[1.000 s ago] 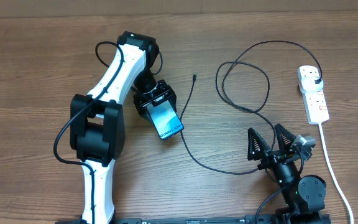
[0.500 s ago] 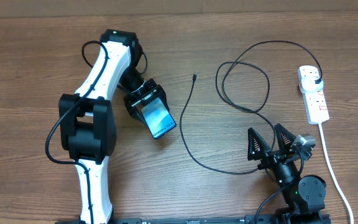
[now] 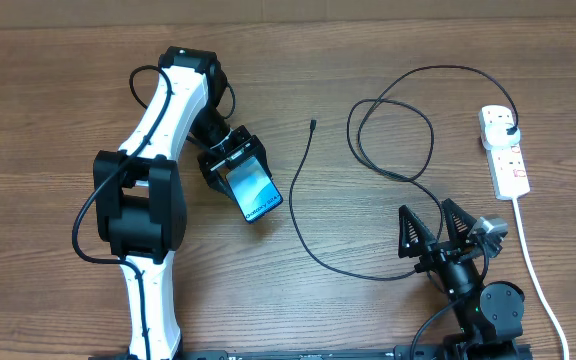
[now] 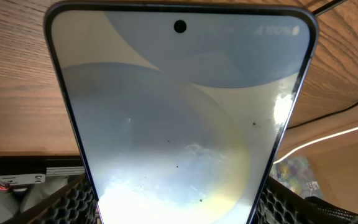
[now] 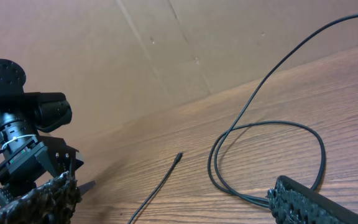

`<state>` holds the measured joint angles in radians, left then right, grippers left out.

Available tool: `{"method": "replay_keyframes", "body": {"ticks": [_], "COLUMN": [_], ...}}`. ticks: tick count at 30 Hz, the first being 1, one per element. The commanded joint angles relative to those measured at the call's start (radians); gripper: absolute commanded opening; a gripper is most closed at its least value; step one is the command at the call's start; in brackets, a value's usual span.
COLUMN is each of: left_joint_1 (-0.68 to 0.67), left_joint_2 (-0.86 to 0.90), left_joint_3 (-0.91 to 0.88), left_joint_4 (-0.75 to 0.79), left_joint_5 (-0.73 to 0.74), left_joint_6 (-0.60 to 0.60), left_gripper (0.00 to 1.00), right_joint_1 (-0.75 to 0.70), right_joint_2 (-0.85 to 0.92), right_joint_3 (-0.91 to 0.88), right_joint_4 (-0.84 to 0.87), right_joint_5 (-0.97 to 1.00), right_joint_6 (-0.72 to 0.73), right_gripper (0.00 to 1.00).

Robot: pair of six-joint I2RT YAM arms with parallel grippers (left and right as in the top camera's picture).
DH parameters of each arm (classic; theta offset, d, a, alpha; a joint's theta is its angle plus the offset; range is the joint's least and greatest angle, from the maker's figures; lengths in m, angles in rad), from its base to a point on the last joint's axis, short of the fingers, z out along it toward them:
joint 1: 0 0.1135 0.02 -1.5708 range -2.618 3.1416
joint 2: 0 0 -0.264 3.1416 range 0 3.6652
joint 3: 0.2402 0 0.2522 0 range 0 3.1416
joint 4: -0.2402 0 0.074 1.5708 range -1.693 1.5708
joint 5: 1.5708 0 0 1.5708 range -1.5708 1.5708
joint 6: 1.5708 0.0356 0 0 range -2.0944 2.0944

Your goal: Plug charger to phone and switch on socket

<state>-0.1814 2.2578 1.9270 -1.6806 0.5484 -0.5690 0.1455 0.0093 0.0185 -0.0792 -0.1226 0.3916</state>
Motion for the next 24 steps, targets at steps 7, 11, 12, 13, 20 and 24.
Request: {"method": "replay_keyframes", "body": {"ticks": [7,11,12,13,20,24], "left_joint_1": [0.0,-0.001,-0.002,-0.005,-0.025,-0.027], "left_joint_2": [-0.001,-0.001,-0.001,-0.001,-0.001,-0.001], "left_joint_3": [0.027,0.027,0.027,0.027,0.027,0.027], "left_joint_4": [-0.006,0.063,0.082,0.098,0.168,0.174], "left_joint_5": [0.044,0.017,0.005,-0.013,-0.036,-0.056], "left_joint_6": [0.023,0.022,0.021,0.01,-0.041,-0.078], "left_gripper": [0.04,0.04,0.04,0.04,0.04,0.04], "right_joint_1": [0.006,0.006,0.006,0.006,0.006,0.006], "right_joint_2": [-0.006,-0.006,-0.006,-0.006,-0.006,-0.006], "right_joint_3": [-0.011,-0.011,-0.011,-0.011,-0.011,-0.011], "right_joint_4": [0.005,0.005,0.005,0.005,0.01,0.021], "right_joint_5": [0.01,0.01,0.01,0.01,-0.031,-0.189], "right_joint_6": [-0.004,-0.004,-0.004,-0.004,0.044,0.422], "right_gripper": [1.0,1.0,1.0,1.0,1.0,1.0]}}
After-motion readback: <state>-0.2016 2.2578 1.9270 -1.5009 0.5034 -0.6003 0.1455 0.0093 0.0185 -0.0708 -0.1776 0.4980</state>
